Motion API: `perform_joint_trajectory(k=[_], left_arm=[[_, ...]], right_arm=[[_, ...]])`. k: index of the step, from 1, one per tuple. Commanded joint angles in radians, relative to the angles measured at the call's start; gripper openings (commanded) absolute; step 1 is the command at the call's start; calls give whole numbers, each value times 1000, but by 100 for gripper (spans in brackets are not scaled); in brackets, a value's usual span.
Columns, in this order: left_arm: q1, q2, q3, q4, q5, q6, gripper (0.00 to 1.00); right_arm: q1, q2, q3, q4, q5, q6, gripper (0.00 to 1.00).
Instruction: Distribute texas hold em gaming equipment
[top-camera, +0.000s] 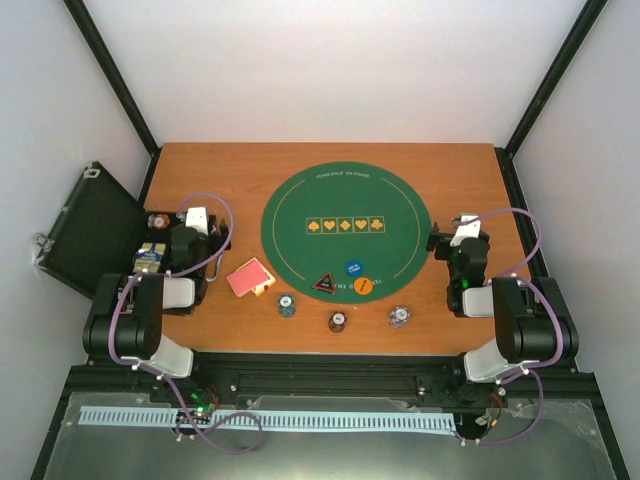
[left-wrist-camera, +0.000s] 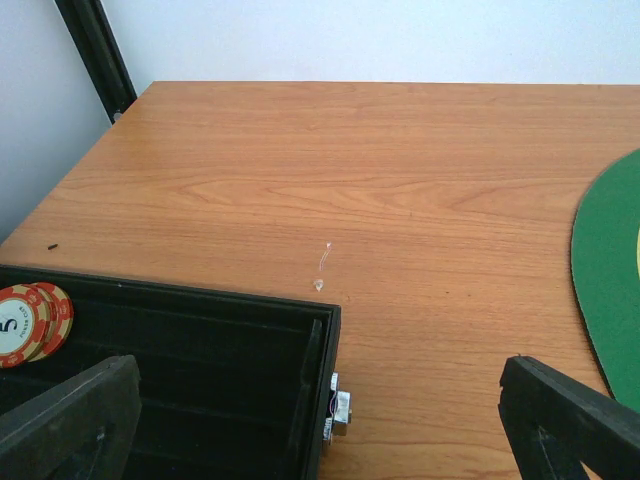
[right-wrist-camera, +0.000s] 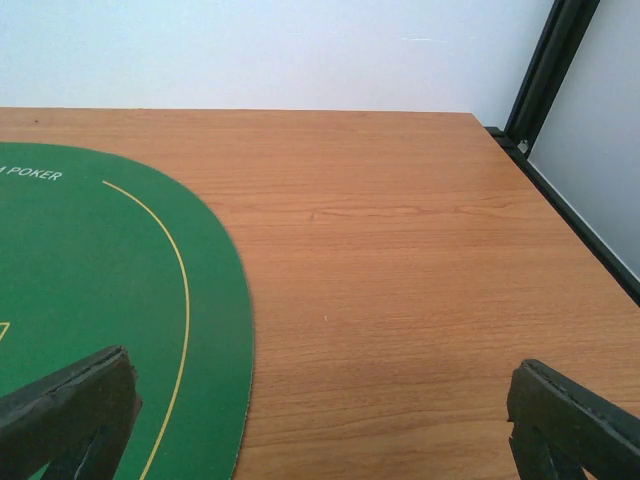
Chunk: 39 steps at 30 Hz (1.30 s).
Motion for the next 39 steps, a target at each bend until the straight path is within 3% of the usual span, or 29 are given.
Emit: perform_joint_trajectory(k=[1, 13, 15, 16, 18, 20, 23, 25, 26, 27, 30, 32, 39], left_arm=[[6, 8, 27, 49, 2, -18, 100], [6, 7, 28, 48, 2, -18, 100], [6, 3, 26, 56, 0, -18, 100], [7, -19, 47, 3, -5, -20, 100], [7, -79, 176, -305, 39, 8, 100], [8, -117, 288, -495, 122, 55, 100], [10, -196, 401, -716, 243, 110, 100], [13, -253, 462, -865, 313, 136, 100], [14, -273, 499, -949, 353, 149, 100], [15, -287, 545, -1047, 387, 159, 100], [15, -304, 661, -1301, 440, 187, 100], [18, -320, 692, -1393, 436, 201, 100], [24, -344, 724, -1587, 394, 217, 100]], right_arm=[[6, 9, 14, 46, 17, -11, 100], [5, 10, 14, 45, 17, -11, 100], [6, -26, 30, -18, 81, 11, 100], [5, -64, 67, -123, 135, 38, 100], [-1, -127, 178, -347, 171, 49, 100], [-2, -165, 279, -551, 182, 83, 100], [-3, -268, 319, -644, 109, 164, 100], [-5, -324, 356, -745, 228, 378, 100], [-7, -341, 402, -877, 307, 498, 100], [-17, -348, 446, -958, 292, 517, 100], [-8, -342, 525, -1075, 45, 458, 100], [85, -360, 542, -1115, -6, 412, 100], [585, -302, 629, -1382, 101, 319, 98]])
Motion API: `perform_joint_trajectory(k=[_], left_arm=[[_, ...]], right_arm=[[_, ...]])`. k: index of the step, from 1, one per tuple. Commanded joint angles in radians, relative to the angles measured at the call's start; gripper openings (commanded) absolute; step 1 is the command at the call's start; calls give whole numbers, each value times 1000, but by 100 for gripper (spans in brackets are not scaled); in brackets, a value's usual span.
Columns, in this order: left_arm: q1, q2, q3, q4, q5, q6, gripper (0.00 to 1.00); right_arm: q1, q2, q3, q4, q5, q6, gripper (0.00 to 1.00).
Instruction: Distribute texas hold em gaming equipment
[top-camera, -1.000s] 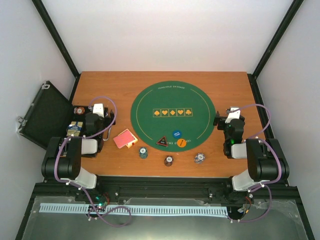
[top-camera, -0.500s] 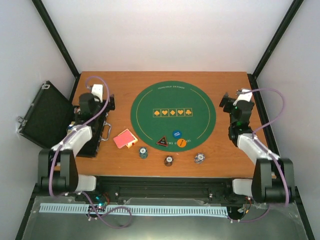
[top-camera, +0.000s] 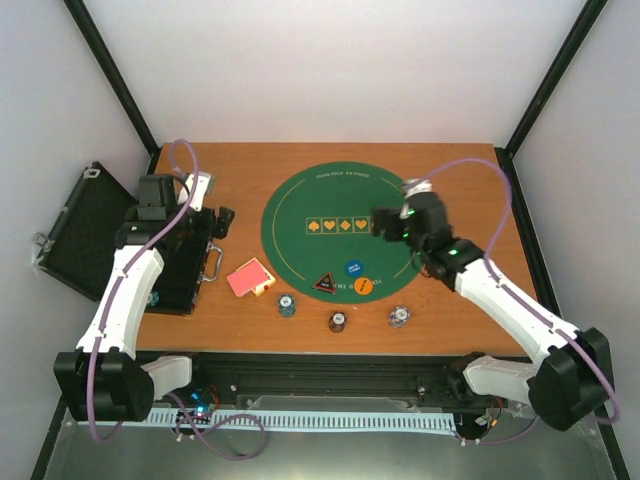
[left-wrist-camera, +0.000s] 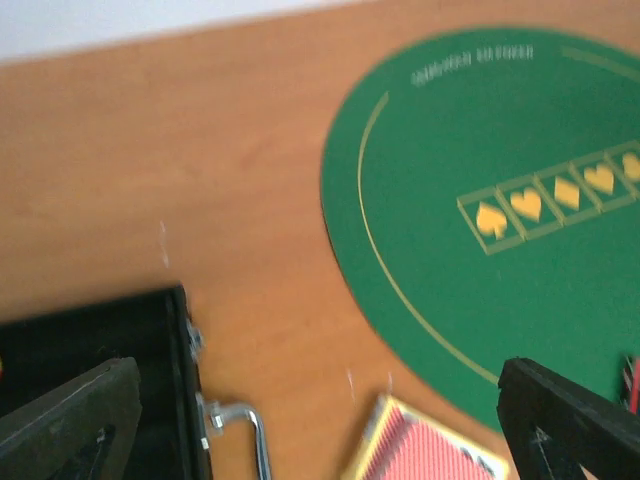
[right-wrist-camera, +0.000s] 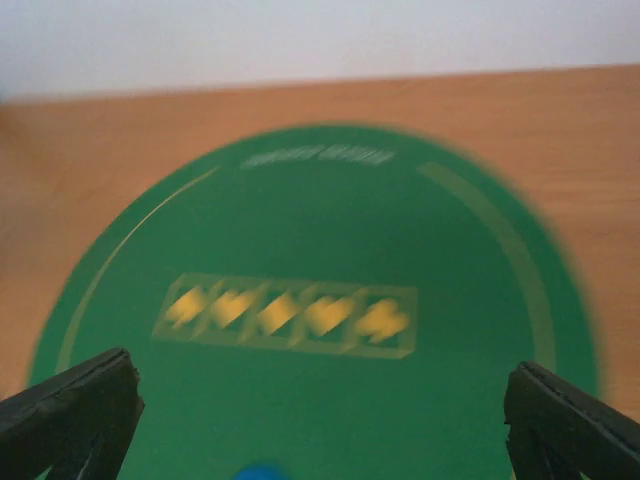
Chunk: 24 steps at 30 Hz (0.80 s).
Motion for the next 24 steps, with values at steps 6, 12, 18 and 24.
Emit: perform_joint_trajectory(k=[6, 12, 18, 24], left_arm=[[20, -12, 68, -304, -9, 0, 100], [20, -19, 74, -323, -59, -27, 100], [20, -18, 102, -353, -49, -20, 100], [20, 13, 138, -385, -20, -26, 100]], right_arm=[[455, 153, 46, -278, 32, 18, 90], [529, 295, 45, -264, -62, 29, 76], [532, 393, 44, -234, -114, 16, 67], [532, 483, 61, -216, -113, 8, 53]])
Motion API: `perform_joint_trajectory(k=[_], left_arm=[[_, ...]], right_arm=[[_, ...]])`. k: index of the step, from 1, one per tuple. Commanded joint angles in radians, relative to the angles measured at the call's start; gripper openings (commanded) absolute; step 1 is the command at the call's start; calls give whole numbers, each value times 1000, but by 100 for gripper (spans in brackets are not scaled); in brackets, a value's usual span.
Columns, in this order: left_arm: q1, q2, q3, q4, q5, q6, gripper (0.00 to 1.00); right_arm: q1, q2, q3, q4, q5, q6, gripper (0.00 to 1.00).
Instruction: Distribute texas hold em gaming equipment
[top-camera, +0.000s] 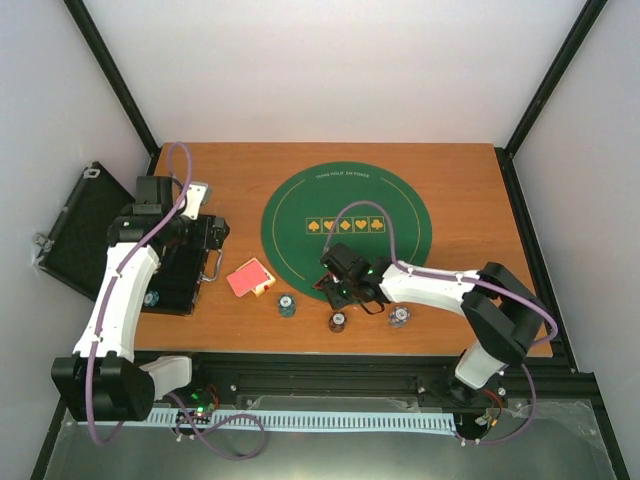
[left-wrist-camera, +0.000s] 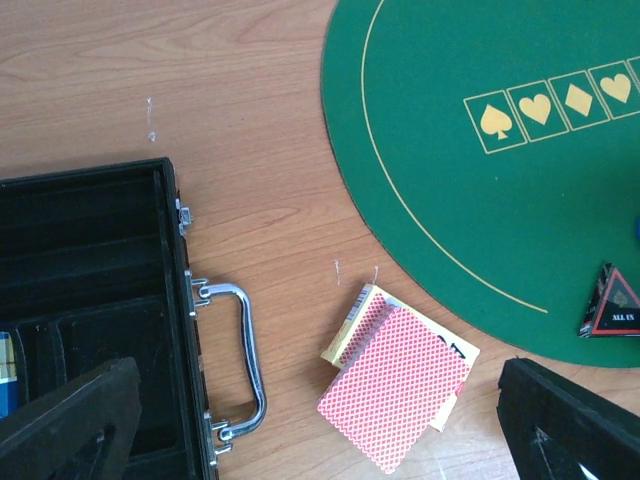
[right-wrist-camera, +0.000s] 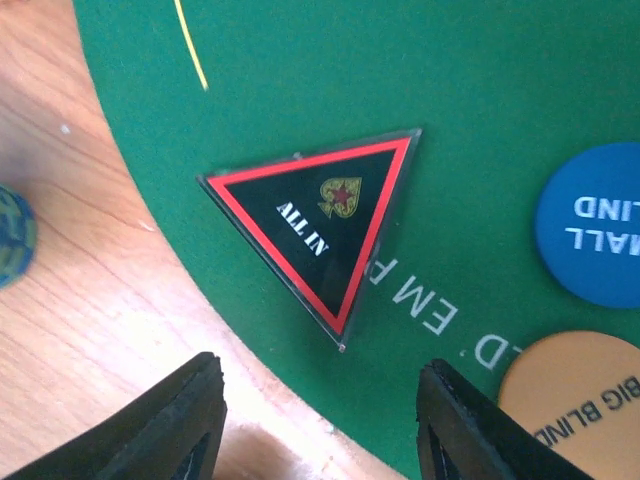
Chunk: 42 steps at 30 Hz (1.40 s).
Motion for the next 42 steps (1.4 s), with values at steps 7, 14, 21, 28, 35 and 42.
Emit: perform_joint_trajectory(k=[7, 14, 21, 28, 35, 42], left_arm=[[8, 10, 80, -57, 33, -19, 100], [8, 0, 74, -52, 80, -15, 100], [8, -7, 77, -63, 40, 7, 100], [8, -6, 110, -148, 8, 118, 100], [8, 69, 190, -262, -2, 150, 100], [8, 78, 179, -256, 42, 72, 100]], right_arm=[[9, 159, 69, 17, 20, -23, 51], [9, 212, 106, 19, 32, -34, 46], [5, 241, 156, 16, 47, -43, 41], [-9, 314, 254, 7, 49, -69, 37], [-34, 453, 435, -26, 70, -111, 34], [-74, 593, 656, -69, 46, -110, 37]])
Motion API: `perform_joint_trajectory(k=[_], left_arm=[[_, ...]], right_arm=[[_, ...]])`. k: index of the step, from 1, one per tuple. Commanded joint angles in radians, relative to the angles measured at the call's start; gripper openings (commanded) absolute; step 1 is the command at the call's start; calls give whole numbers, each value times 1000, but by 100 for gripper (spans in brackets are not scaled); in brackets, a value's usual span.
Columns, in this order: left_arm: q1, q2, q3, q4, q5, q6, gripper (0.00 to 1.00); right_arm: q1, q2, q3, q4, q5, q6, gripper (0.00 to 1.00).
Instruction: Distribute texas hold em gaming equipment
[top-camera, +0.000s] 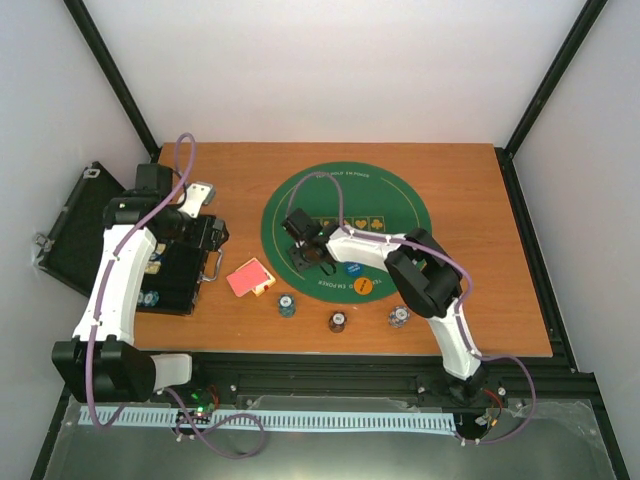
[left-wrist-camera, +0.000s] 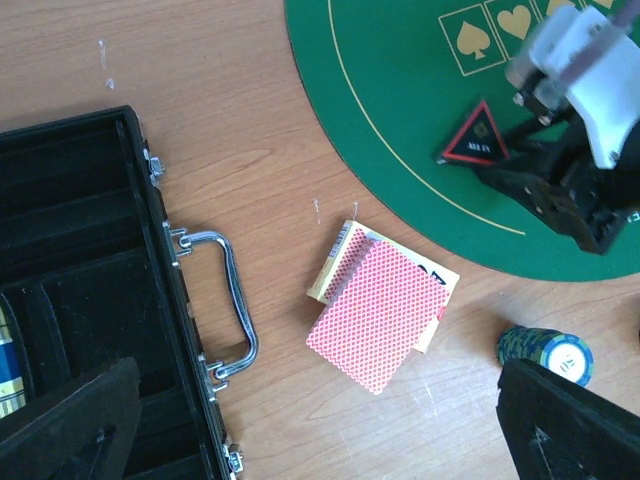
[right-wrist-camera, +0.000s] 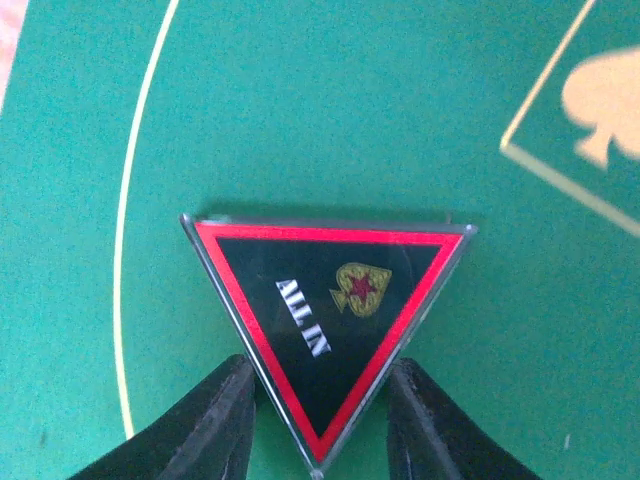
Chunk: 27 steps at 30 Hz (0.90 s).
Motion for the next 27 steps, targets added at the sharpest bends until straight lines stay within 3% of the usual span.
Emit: perform_joint_trajectory(k=[1, 7, 11, 17, 23, 27], left_arm=[[5, -20, -7, 8, 10, -62, 100], [5, -9, -15, 57, -30, -98, 100], [5, -16, -18, 54, 29, -74, 100], [5, 6, -50, 21, 85, -25, 100], [5, -29, -76, 5, 84, 16, 100], [5, -39, -50, -34, 92, 35, 100]], right_arm=[[-23, 89, 138, -43, -12, -18, 38], [-28, 208, 356, -131, -12, -20, 38], [-37, 162, 373, -161, -17, -1, 45], [-38, -103, 124, -158, 75, 63, 64], [-43, -364, -244, -153, 116, 164, 65], [-58, -446, -399, -126, 103, 181, 61]])
